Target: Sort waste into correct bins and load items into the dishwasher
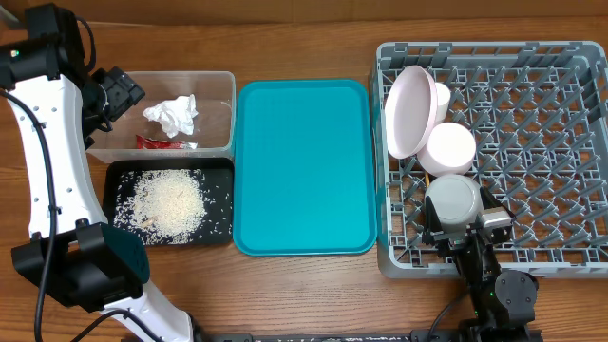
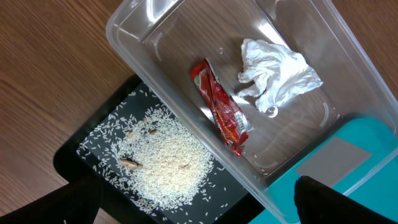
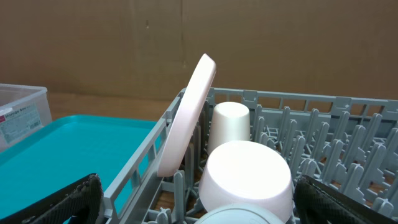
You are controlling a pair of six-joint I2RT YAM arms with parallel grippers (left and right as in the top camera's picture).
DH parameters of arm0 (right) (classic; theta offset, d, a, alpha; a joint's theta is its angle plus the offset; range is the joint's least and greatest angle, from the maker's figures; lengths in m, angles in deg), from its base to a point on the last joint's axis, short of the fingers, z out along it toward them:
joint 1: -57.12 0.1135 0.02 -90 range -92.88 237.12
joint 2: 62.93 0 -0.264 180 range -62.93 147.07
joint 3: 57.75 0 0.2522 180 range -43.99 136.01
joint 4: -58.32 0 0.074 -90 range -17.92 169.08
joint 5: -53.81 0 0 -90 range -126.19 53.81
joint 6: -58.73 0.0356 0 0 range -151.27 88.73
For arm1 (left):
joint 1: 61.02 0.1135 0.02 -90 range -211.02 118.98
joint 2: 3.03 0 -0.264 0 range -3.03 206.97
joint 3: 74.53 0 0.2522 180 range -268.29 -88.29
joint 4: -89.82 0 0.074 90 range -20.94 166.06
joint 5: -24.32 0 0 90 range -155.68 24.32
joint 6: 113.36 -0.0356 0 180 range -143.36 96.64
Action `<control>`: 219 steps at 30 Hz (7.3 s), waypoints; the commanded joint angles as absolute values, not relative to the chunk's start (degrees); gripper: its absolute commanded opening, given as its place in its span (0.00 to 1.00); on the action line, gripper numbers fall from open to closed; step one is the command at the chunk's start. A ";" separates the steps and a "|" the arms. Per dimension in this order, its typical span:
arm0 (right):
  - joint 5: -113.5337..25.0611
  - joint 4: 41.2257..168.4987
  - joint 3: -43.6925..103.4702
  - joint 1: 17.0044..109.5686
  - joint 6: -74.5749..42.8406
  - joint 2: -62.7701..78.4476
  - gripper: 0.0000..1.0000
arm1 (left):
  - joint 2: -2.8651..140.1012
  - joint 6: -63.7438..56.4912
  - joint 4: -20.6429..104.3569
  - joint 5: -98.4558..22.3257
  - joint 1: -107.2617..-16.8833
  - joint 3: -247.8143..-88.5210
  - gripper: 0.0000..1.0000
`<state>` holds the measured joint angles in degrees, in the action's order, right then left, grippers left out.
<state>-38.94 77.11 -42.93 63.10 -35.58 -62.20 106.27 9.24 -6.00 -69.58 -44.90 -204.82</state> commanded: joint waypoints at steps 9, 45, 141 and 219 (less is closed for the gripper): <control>-38.78 76.74 -43.54 62.88 -35.78 -62.77 1.00 | 106.05 8.54 -5.98 -70.15 -45.30 -205.13 1.00; -38.78 76.74 -43.54 62.88 -35.78 -62.77 1.00 | 89.11 8.54 -5.98 -70.15 -48.73 -205.04 1.00; -38.80 76.74 -43.54 62.88 -35.78 -62.77 1.00 | -2.84 -28.51 71.77 -63.16 -57.10 -88.54 1.00; -38.78 76.74 -43.54 62.88 -35.76 -62.77 1.00 | -2.78 -28.51 71.77 -63.16 -57.08 -88.56 1.00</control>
<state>-38.94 77.16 -42.93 63.10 -35.58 -62.20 -2.19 -26.98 71.86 -62.87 -56.58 -88.78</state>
